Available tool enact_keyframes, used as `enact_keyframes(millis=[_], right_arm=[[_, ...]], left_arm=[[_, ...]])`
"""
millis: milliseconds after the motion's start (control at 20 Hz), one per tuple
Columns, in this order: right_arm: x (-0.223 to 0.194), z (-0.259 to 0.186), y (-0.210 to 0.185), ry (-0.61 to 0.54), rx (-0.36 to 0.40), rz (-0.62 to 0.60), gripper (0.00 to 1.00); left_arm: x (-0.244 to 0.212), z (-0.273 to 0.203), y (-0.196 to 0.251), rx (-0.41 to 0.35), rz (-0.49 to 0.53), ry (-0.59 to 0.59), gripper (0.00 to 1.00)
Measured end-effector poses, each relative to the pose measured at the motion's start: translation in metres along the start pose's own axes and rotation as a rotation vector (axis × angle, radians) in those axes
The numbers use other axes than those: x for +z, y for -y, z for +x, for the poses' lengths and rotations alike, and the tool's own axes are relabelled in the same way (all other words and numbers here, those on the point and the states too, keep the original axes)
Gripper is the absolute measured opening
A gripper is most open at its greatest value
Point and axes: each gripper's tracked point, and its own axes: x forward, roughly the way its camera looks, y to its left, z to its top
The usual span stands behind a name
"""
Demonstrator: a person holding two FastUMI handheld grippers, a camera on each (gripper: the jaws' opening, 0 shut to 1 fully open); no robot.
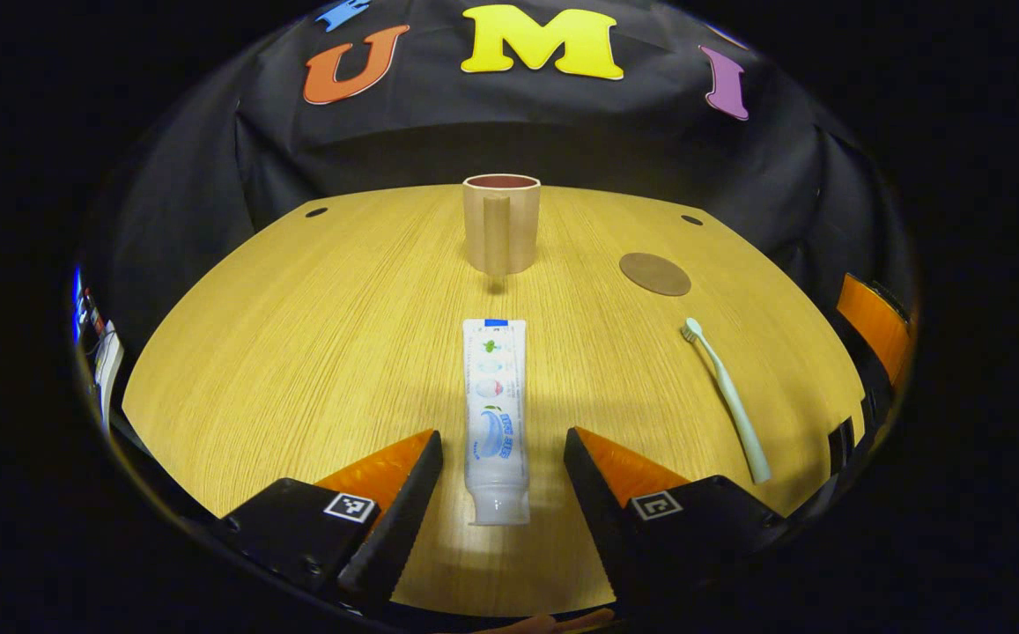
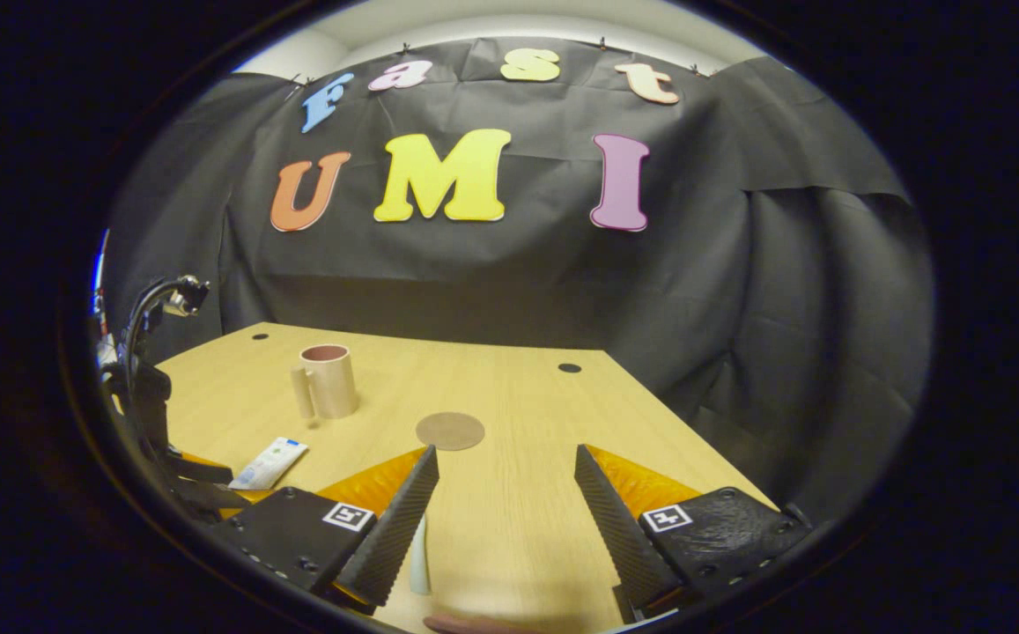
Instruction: Put the toothbrush and toothpaste on the desktop into the cup, then pick up the cup and place it on the coaster on the desktop.
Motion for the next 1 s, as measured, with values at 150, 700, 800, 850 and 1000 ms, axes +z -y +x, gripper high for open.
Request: enact_keyframes(millis=[150,700,800,850,1000], right_arm=[[-0.003,0.004,-0.001,-0.019,0.003,0.015,0.95],[-0.013,0.030,-0.023,-0.058,0.032,-0.004,0.95],[-0.017,0.036,-0.030,-0.070,0.042,-0.014,0.95],[-0.019,0.041,-0.031,-0.077,0.039,-0.014,0.95],[-0.029,0.057,-0.037,-0.111,0.020,-0.029,0.95]], left_arm=[[0.000,0.002,-0.004,0.033,0.005,-0.004,0.84],[0.013,0.010,-0.009,-0.006,-0.031,0.061,0.48],[0.017,0.009,-0.010,-0.006,-0.025,0.083,0.42],[0.023,0.006,-0.011,0.004,-0.012,0.109,0.42],[0.051,-0.012,-0.017,0.050,0.040,0.231,0.42]])
